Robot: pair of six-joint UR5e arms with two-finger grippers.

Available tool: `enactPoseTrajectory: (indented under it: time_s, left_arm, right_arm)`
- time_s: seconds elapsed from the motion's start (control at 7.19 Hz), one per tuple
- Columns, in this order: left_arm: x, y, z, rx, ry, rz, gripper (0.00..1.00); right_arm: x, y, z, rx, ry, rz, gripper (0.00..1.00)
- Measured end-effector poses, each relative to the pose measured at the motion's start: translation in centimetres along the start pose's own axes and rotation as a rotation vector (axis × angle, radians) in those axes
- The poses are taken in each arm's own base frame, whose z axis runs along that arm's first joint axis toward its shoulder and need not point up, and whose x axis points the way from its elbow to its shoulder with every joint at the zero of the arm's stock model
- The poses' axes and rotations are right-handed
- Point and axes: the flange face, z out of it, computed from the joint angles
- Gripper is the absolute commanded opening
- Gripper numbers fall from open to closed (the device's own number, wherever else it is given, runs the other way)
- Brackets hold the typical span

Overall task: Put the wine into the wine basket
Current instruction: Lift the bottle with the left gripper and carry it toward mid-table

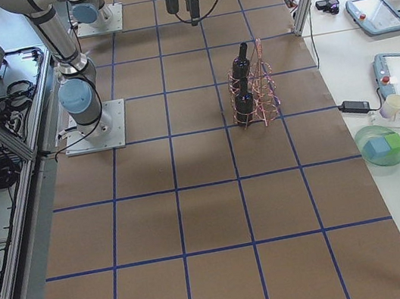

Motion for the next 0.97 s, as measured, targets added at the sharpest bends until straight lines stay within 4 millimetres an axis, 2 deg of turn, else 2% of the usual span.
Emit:
enactPoseTrajectory:
  time_s: [0.14, 0.28, 0.97]
  left_arm:
    - [1.2, 1.9, 1.7, -0.004, -0.007, -0.011, 0.16]
    - [1.6, 2.9, 2.7, -0.004, -0.006, -0.016, 0.16]
    - [1.6, 4.0, 4.3, -0.040, 0.017, -0.017, 0.16]
  right_arm:
    - [0.0, 0.0, 0.0, -0.001, -0.001, 0.001, 1.00]
    - [0.0, 0.1, 0.0, 0.000, -0.002, 0.004, 1.00]
    - [0.1, 0.3, 0.0, -0.010, 0.015, 0.013, 1.00]
